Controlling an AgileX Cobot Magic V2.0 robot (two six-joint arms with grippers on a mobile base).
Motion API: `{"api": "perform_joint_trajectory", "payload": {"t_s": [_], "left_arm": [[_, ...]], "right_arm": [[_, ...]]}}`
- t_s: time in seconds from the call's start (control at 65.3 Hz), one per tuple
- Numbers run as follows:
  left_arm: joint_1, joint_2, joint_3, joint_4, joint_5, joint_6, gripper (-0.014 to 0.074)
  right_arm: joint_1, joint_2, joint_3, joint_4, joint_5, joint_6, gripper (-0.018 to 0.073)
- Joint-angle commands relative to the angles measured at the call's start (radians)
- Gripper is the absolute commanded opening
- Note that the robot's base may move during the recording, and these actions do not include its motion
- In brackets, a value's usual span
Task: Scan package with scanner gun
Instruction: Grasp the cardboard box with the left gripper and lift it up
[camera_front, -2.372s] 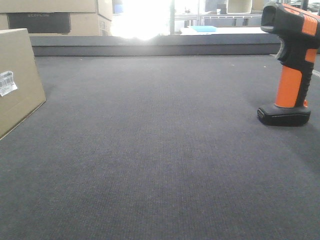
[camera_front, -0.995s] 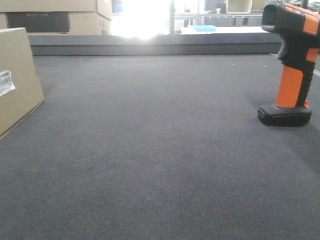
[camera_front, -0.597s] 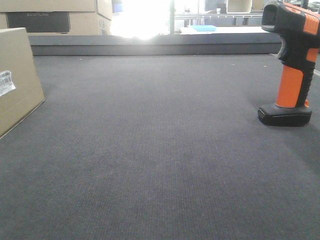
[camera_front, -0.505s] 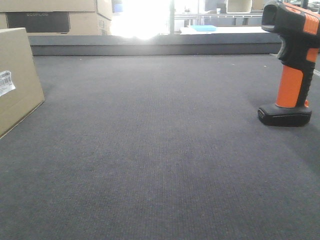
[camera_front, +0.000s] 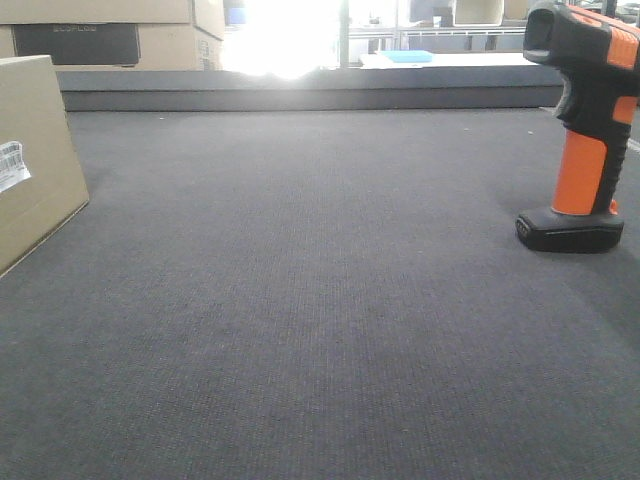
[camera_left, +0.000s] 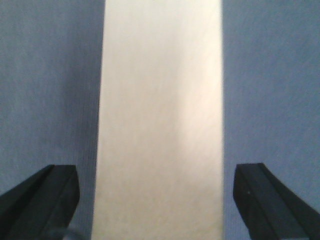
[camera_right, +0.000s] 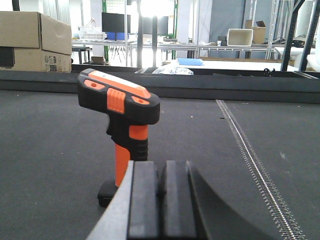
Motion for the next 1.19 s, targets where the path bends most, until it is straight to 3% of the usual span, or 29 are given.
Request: {"api": "perform_joint_trajectory", "payload": {"t_s": [0.0, 0.199, 0.49, 0.658, 1.178], "left_arm": [[-0.004, -0.001, 0.020, -0.011, 0.003, -0.010, 0.0517], [-0.004, 0.001, 0.020, -0.009, 0.003, -0.010, 0.0501], [-0.004, 0.023, 0.020, -0.006, 0.003, -0.007, 0.0225], [-0.004, 0.024, 0.018, -0.030, 0.013, -0.007, 0.0177], [-0.004, 0.017, -0.133, -0.371, 0.106, 0.049, 0.0171]], "right_arm": [[-0.002, -0.004, 0.000, 0.001, -0.022, 0.000, -0.0162], [-0.002, -0.004, 0.000, 0.001, -0.022, 0.000, -0.0162], [-0.002, -0.004, 0.000, 0.001, -0.022, 0.000, -0.0162], [-0.002, -0.004, 0.000, 0.001, -0.022, 0.000, -0.0162], [-0.002, -0.004, 0.000, 0.001, -0.022, 0.000, -0.0162]]}}
